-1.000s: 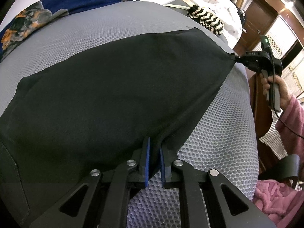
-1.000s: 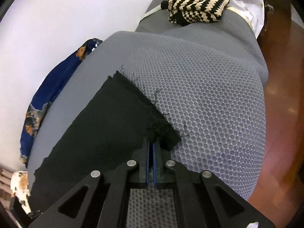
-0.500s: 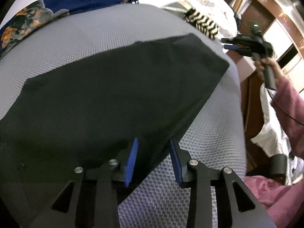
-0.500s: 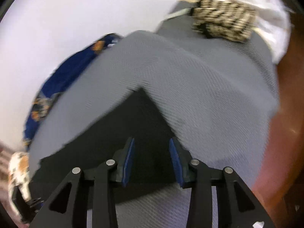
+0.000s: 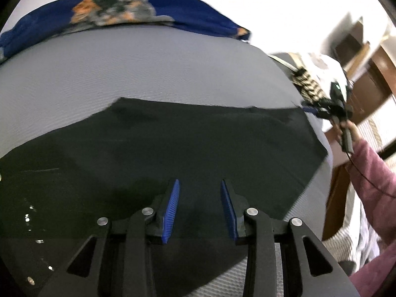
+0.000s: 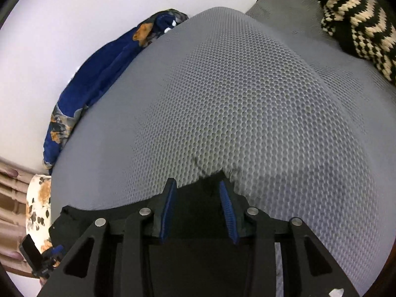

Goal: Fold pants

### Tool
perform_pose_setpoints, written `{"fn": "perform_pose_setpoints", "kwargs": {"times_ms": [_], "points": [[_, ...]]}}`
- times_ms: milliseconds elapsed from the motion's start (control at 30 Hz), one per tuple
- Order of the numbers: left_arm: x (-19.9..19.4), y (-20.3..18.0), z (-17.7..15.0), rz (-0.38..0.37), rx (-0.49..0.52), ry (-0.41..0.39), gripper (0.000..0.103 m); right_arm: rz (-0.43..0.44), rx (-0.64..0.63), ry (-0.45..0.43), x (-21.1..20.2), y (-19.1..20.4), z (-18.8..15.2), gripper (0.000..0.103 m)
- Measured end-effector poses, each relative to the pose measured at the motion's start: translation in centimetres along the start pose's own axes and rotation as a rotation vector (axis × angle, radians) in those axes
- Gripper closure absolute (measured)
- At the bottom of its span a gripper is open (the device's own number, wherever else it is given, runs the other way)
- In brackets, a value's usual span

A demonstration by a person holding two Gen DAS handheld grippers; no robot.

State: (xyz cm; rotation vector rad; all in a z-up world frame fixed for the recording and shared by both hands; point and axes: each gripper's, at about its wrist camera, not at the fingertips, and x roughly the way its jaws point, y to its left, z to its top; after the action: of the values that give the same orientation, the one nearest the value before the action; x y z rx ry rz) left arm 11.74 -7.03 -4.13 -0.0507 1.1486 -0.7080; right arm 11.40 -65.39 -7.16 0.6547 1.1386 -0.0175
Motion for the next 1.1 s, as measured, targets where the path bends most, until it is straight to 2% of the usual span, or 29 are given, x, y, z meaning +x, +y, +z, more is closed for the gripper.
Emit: {"fn": "perform_pose_setpoints", "kwargs": {"times_ms": [133, 200, 267, 333, 367, 433, 533, 633, 733, 900, 1000, 1100], "points": [[0.4, 1.3, -0.1, 0.032, -0.042, 0.013, 0.067, 0.021, -0.028, 0.024, 0.9, -0.1, 0.2, 0.068], [0.7, 1.6, -0.1, 0.039, -0.053, 0.015, 0.067, 0.060, -0.036, 0.046, 1.1, 0.0, 0.2, 0.070], [1.2, 1.9, -0.2, 0.052, -0.062, 0.024, 0.067, 0.080, -0.059, 0.073, 1.5, 0.2, 0.0, 0.079], [1.7, 2.0, -0.2, 0.062, -0.067, 0.032, 0.067, 0.078, -0.079, 0.071, 1.6, 0.4, -0.3, 0.083], [2.1, 2.0, 0.1, 0.067, -0.068, 0.036, 0.067, 0.069, -0.085, 0.064, 1.6, 0.6, -0.5, 0.092], [2.3, 2.0, 0.1, 0.076, -0.070, 0.037, 0.067, 0.016, -0.122, 0.027, 1.4, 1.6, -1.3, 0.095], [2.3, 1.6, 0.3, 0.084, -0.071, 0.025, 0.067, -0.097, -0.165, -0.097, -0.3, 3.9, -3.3, 0.099], [2.1, 1.6, 0.6, 0.093, -0.067, 0.005, 0.067, -0.172, -0.177, -0.192, -1.9, 5.0, -4.4, 0.100], [2.2, 1.7, 0.7, 0.095, -0.065, -0.011, 0.067, -0.204, -0.150, -0.226, -1.9, 4.7, -4.6, 0.100], [1.8, 2.0, 0.6, 0.124, -0.060, -0.039, 0.067, -0.264, -0.107, -0.210, 0.9, 3.6, -4.4, 0.101], [2.5, 2.7, 0.3, 0.171, -0.054, -0.018, 0.067, -0.268, -0.079, -0.212, 1.1, 2.4, -4.1, 0.100], [2.8, 3.0, 0.0, 0.172, -0.040, -0.030, 0.067, -0.261, -0.054, -0.180, 0.8, 2.0, -3.9, 0.093]]}}
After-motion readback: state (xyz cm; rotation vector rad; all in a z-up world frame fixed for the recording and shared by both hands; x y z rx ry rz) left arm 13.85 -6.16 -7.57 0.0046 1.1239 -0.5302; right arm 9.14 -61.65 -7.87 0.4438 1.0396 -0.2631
